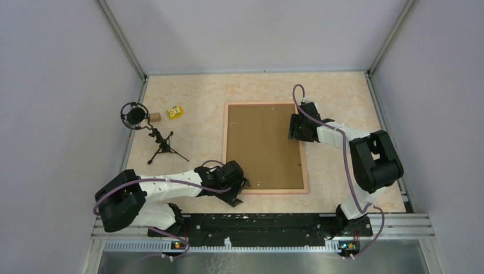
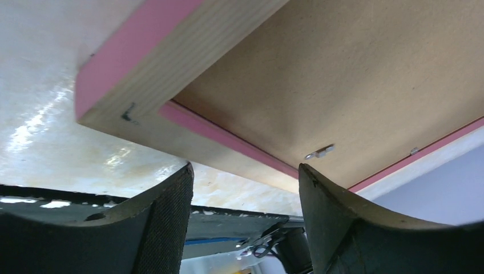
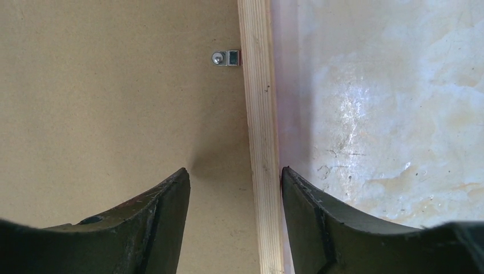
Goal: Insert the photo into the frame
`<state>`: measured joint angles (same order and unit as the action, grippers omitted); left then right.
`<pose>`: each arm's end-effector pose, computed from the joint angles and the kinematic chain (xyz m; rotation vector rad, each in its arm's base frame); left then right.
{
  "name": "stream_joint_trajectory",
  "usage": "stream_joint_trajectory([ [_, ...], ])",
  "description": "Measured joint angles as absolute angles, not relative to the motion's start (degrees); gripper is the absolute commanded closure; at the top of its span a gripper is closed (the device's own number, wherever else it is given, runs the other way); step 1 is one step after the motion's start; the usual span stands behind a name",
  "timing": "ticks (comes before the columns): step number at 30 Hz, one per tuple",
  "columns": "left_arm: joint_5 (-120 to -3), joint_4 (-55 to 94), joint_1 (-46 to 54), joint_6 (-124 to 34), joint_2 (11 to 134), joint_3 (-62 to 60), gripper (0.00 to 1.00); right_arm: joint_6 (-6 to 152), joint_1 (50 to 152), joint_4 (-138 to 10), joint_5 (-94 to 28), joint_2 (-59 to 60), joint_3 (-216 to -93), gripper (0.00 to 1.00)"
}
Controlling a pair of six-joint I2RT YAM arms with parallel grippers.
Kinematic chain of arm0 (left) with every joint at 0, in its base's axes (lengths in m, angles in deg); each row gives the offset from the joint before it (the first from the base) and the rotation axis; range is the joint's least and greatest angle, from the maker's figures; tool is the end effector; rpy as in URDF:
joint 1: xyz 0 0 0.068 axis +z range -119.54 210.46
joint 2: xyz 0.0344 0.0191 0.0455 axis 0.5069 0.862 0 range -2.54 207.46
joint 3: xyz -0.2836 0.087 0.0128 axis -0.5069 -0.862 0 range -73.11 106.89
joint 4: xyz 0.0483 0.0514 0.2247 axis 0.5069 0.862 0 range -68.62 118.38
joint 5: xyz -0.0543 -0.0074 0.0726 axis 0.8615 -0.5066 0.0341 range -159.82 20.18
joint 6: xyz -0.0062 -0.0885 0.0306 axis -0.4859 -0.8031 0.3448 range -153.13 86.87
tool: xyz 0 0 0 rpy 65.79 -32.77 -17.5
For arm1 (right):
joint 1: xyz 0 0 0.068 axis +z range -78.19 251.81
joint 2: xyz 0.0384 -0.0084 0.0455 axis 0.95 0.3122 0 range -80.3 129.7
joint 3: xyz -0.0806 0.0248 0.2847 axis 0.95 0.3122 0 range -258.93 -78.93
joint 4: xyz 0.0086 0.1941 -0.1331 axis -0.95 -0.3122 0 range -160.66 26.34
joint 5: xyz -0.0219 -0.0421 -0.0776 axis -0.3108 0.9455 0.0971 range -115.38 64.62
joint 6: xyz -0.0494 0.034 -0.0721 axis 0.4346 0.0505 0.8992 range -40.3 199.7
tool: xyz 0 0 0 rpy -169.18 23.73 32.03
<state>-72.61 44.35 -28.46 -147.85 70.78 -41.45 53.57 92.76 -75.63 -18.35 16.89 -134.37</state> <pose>0.1105 -0.1752 0.1475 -1.4164 2.6399 -0.6693 0.3320 0.1158 0.1730 0.1637 2.5028 0.1868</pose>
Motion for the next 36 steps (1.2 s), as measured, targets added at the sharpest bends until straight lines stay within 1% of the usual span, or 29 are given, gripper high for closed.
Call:
stream_joint_trajectory([
  [4, -72.5, 43.9, -28.5, -150.5, 73.4, -40.2, 0.47, 53.6, 92.7, -75.4, -18.4, 16.8, -133.9, 0.42],
  [6, -72.2, 43.5, -28.5, -151.2, 74.2, -40.1, 0.59, 53.7, 92.7, -75.3, -18.4, 16.8, -133.7, 0.42],
  [11, -74.3, 45.1, -28.5, -151.2, 75.8, -38.2, 0.7, 53.8, 92.6, -75.2, -18.1, 16.1, -133.1, 0.42],
  [14, -77.9, 47.9, -28.4, -149.2, 76.7, -36.2, 0.82, 54.0, 92.2, -75.3, -18.0, 15.2, -132.1, 0.42],
  [16, -80.0, 49.3, -27.9, -146.4, 77.1, -35.1, 0.89, 54.0, 92.0, -75.1, -18.0, 14.3, -131.5, 0.42],
  [18, -81.2, 50.0, -26.5, -142.6, 77.2, -34.6, 1.0, 54.0, 91.8, -74.9, -17.9, 13.0, -130.7, 0.4],
  [21, -81.3, 48.8, -22.3, -134.2, 77.2, -34.6, 1.0, 54.0, 91.2, -74.4, -17.9, 10.6, -129.7, 0.37],
  [28, -80.5, 45.2, -11.1, -106.0, 77.4, -33.7, 1.0, 54.3, 88.4, -73.3, -17.8, 5.5, -128.4, 0.32],
  [32, -80.3, 49.0, -7.9, -89.2, 82.9, -26.6, 1.0, 56.2, 86.8, -73.6, -18.0, 5.2, -128.6, 0.26],
  [33, -79.8, 49.5, -7.1, -85.7, 85.0, -24.3, 1.0, 56.9, 86.4, -74.9, -17.9, 5.3, -129.0, 0.23],
  [34, -79.1, 49.6, -6.3, -82.2, 86.9, -22.3, 1.0, 57.4, 86.1, -76.0, -17.9, 5.6, -129.5, 0.18],
  [36, -77.5, 49.5, -4.8, -76.2, 89.9, -19.1, 1.0, 58.8, 85.3, -78.3, -17.3, 6.7, -131.7, 0.13],
])
